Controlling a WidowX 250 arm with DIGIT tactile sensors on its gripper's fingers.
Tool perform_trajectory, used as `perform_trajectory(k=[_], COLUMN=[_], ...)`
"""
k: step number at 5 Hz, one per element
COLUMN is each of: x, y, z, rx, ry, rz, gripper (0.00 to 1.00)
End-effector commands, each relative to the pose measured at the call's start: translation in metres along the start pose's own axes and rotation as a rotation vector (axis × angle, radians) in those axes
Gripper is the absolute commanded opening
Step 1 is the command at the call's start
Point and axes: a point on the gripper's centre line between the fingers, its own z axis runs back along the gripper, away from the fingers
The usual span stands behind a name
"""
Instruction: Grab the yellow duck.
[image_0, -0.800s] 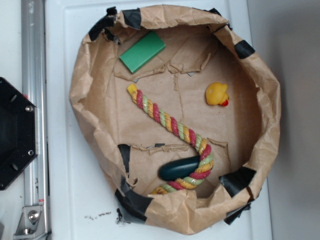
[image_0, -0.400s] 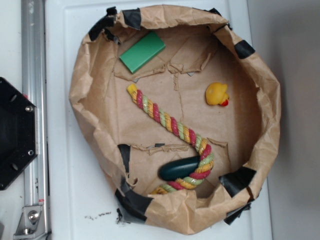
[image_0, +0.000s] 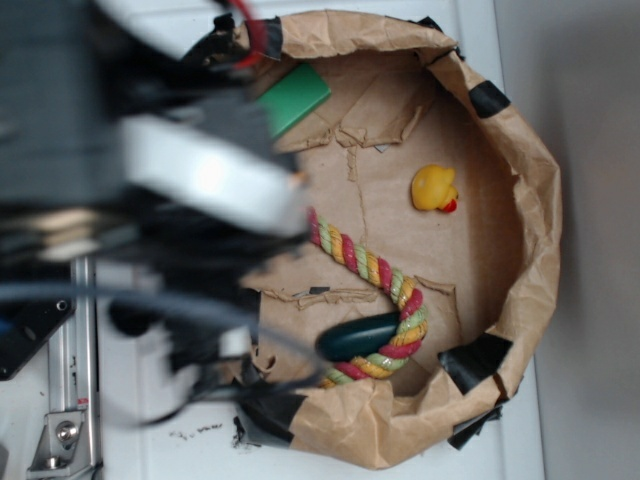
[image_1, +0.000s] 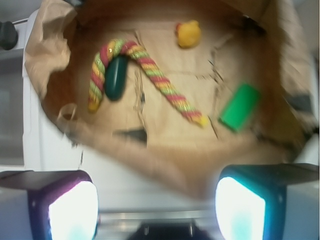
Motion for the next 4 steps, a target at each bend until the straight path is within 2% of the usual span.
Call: perform_trajectory(k=[1,2,4], x=[0.098,0.132,0.132], y=[0.025,0.03,0.03], z=[-0.045,-0.058,-0.058], rx=[0.046,0.067,0.067], ry=[0.118,0.149,0.149], rz=[-0.034,-0.024,-0.024], gripper=[1.0,1.0,1.0])
